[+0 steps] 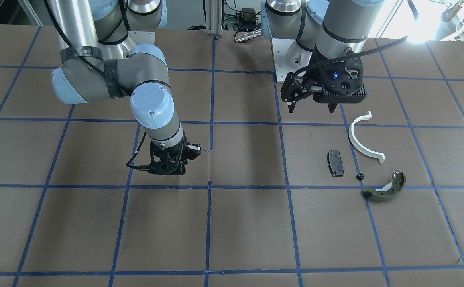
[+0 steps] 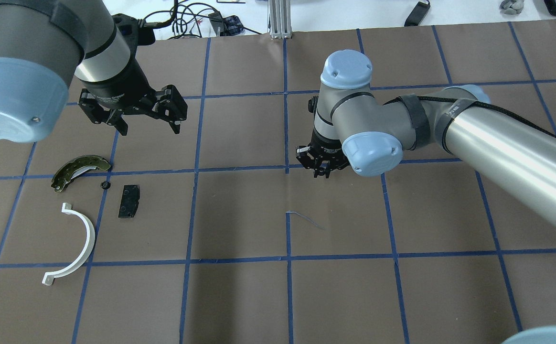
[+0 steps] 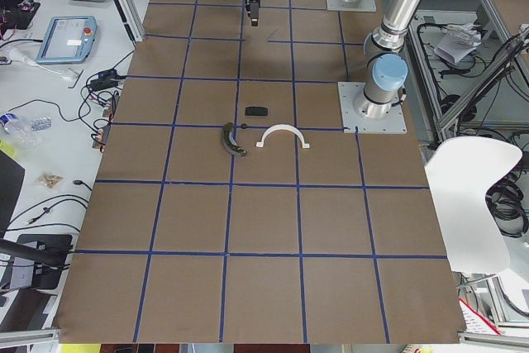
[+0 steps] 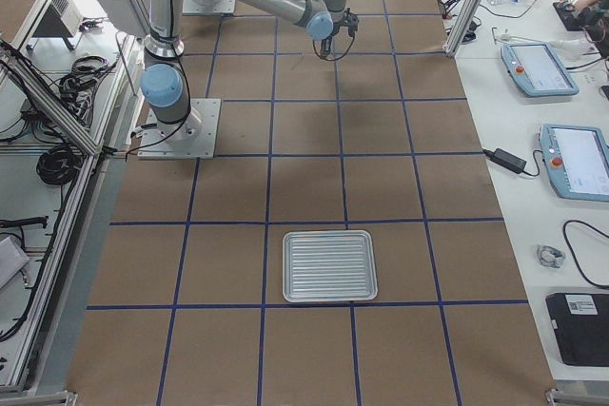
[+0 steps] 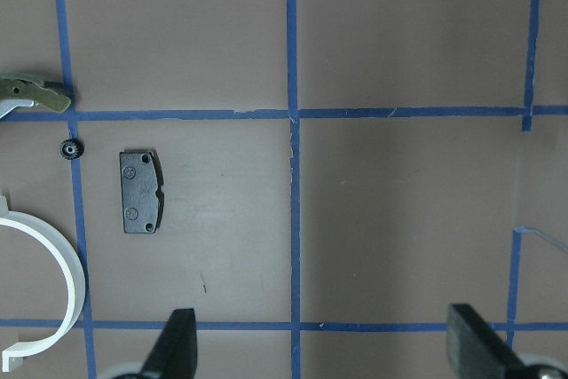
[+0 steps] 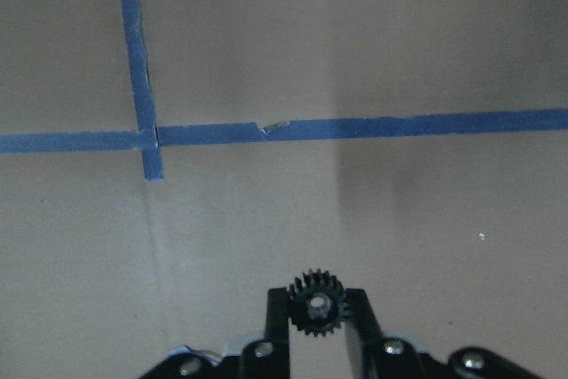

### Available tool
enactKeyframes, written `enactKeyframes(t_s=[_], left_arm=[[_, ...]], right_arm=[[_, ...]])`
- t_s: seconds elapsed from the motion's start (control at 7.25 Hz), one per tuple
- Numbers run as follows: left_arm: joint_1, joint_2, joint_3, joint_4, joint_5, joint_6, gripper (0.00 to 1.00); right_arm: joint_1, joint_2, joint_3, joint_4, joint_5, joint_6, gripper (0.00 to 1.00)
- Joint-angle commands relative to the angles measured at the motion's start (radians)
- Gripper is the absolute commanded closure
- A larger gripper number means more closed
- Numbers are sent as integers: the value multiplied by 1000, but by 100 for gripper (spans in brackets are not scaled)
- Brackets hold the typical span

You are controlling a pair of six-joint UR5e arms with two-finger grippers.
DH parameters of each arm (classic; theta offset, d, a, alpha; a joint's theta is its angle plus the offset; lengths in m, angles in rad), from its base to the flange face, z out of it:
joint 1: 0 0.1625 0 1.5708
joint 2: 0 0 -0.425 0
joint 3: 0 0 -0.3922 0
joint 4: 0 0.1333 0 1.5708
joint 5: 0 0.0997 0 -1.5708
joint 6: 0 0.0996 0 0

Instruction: Place bearing gear from tray to pile

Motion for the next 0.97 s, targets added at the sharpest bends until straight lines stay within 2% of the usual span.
enactKeyframes(t_s=[0.0, 0.14, 0.28, 0.55, 0.69, 0.83], left_arm=[[2, -2, 24, 1, 3, -1, 0], [0, -16, 38, 0, -3, -9, 0], [0, -19, 38, 0, -8, -12, 0], [-1, -25, 31, 0, -8, -14, 0], [-1, -30, 29, 3, -8, -14, 0], [-1, -29, 26, 3, -6, -12, 0]], right_arm=[[20, -3, 32, -2, 2, 29, 100], [40, 5, 24, -34, 10, 32, 100], [64, 6, 30, -89, 95, 104, 100], [125, 52, 32, -106, 107, 156, 100], [165, 74, 32, -140, 105, 169, 83], [166, 75, 17, -161, 90, 152, 9]])
